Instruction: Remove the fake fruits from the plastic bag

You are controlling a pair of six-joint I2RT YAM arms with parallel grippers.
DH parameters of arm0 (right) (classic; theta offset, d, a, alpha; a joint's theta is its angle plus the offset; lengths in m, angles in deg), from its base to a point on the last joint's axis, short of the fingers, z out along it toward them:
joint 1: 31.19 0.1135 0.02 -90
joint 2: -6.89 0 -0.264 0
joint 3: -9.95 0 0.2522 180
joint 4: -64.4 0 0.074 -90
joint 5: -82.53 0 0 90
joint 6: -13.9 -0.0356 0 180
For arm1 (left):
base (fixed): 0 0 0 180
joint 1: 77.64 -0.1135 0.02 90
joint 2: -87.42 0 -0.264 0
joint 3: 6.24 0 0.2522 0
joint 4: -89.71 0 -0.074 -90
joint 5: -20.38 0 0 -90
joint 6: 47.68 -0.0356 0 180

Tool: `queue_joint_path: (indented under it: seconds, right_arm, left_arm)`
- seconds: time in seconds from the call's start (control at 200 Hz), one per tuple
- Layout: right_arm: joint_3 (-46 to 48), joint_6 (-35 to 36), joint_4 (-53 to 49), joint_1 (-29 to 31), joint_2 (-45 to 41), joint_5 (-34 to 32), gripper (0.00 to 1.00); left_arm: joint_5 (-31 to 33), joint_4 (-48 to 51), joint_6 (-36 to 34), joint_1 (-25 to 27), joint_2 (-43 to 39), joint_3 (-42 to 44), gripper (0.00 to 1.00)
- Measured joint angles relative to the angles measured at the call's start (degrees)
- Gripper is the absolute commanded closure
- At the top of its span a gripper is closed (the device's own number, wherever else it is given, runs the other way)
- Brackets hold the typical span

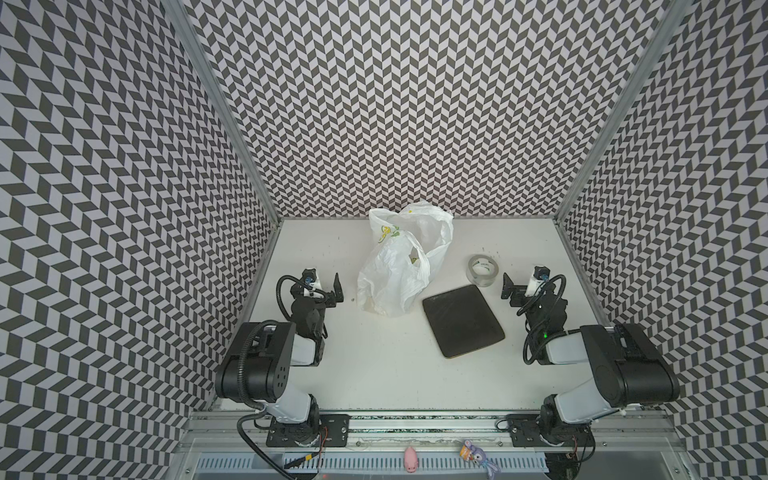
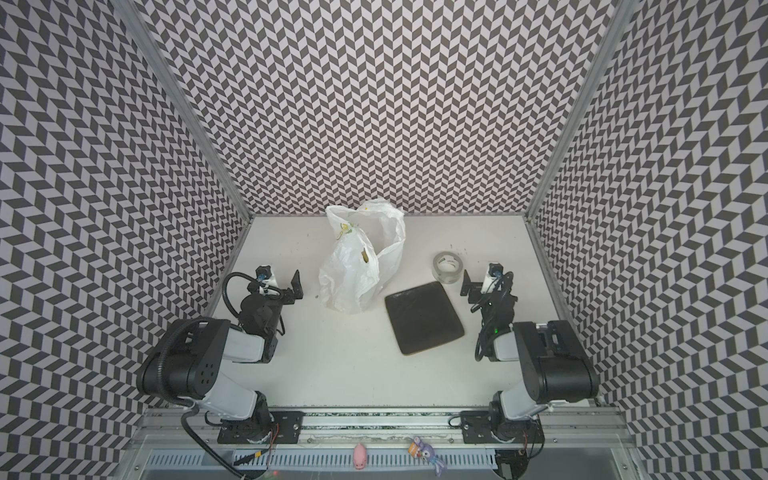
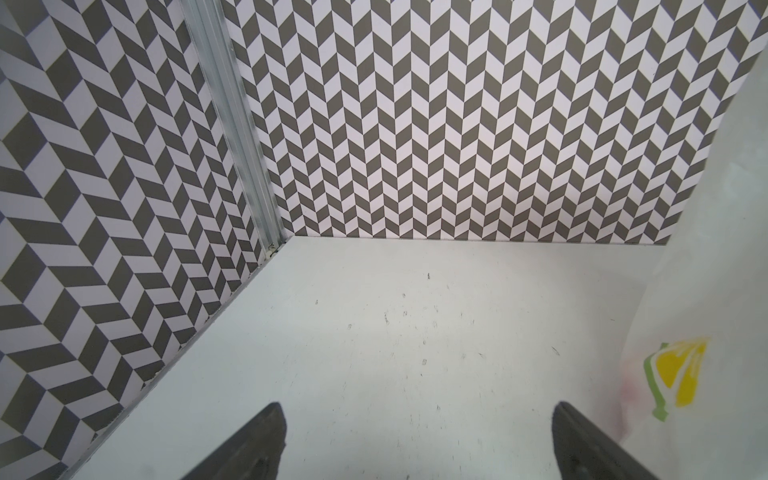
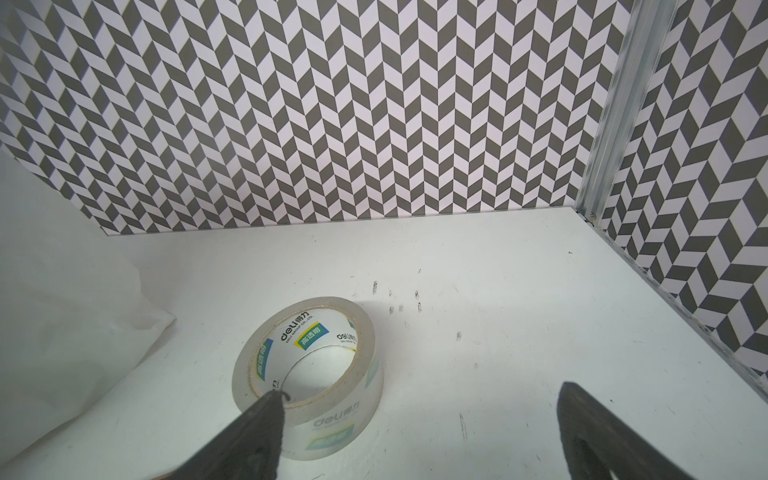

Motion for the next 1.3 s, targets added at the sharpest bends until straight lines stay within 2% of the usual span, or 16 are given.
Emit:
queue_joint_path:
  seconds: [0.075, 0.205, 0.401, 0.581, 0.701, 0.846, 0.951, 1.111, 1.302]
  right_arm:
    - [0.0, 0.0, 0.1, 0.0, 0.0, 0.0, 0.0]
    - [1.0, -0.2, 1.4, 0.0, -1.5, -0.2, 0.0]
    - [1.2, -2.0, -5.9, 0.0, -16.5, -2.0, 0.0]
    - [-7.5, -8.7, -23.3, 0.0, -25.7, -4.6, 0.0]
    - [-18.0, -15.0, -40.5, -0.1, -25.7, -6.4, 0.03]
    - [-26.3, -18.6, -54.8, -0.5, -23.4, -2.3, 0.07]
    - [-29.9, -20.3, -63.1, -0.5, -21.5, 2.1, 0.08]
    - [-31.5, -22.0, -70.7, -0.5, -21.6, 8.0, 0.08]
    - [-30.7, -25.5, -74.7, -0.5, -25.2, 9.1, 0.06]
  left_arm:
    - [0.5, 1.2, 0.2, 0.0, -1.9, 0.3, 0.0]
    - [0.8, 6.1, 0.8, 0.0, -10.4, 0.3, 0.0]
    - [-0.1, 22.8, 3.8, 0.0, -22.6, -6.6, 0.0]
    - [-5.4, 40.7, 8.8, 0.0, -27.8, -19.1, 0.0]
    - [-11.8, 49.8, 13.1, -0.1, -28.1, -25.8, 0.0]
    - [-18.2, 60.1, 18.9, 0.8, -27.7, -32.4, 0.0]
    - [-20.2, 65.8, 22.4, 4.0, -27.4, -37.3, 0.0]
    - [-20.8, 71.8, 27.2, 13.7, -28.4, -41.4, 0.0]
    - [-19.8, 82.9, 37.9, 24.0, -28.4, -47.5, 0.0]
